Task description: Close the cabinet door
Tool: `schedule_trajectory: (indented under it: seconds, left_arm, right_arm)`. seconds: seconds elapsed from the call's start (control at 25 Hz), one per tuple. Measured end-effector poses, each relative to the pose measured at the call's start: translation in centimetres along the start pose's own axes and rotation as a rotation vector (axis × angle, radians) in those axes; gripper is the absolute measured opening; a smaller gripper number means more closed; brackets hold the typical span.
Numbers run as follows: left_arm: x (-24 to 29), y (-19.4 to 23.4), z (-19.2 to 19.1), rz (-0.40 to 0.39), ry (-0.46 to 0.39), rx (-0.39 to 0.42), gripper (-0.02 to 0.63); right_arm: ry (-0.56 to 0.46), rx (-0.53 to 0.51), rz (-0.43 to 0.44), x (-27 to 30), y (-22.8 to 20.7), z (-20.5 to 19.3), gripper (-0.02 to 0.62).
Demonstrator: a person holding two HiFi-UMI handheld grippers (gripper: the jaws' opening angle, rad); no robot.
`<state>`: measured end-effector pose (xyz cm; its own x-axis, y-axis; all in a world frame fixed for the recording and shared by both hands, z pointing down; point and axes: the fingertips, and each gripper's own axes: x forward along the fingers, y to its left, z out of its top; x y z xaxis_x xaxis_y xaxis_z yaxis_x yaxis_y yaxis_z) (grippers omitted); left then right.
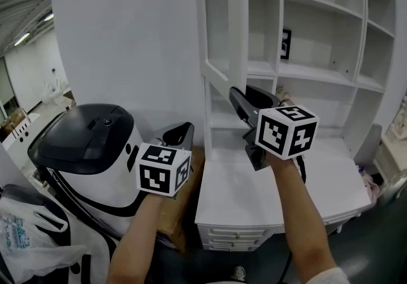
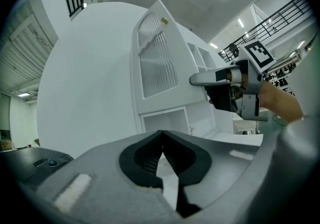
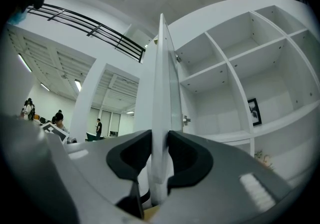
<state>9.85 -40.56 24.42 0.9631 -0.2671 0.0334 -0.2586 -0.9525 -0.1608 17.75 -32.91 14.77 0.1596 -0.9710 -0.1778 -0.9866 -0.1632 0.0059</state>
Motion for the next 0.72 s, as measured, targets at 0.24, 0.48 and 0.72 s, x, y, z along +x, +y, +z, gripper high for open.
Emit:
schedule_trajectory:
  seconds: [0.24, 0.48, 0.72]
  left_arm:
    - [2.9, -2.0, 0.3, -0.026, 0.0, -0.002, 0.0]
    - [5.8, -3.9, 0.9, -0.051, -0.008, -0.004, 0.0]
    - [8.6, -5.5, 1.3, -0.063, -0.009, -0.007, 0.0]
  right_arm:
    - [0.002, -0.001, -0.016, -1.0, -3.5, 0.2, 0.089]
    - [0.009, -0.001, -0.034, -1.5, -7.1, 0.4, 0.077]
    - [0.01, 0.011, -0.031, -1.7, -10.8, 0.6, 0.077]
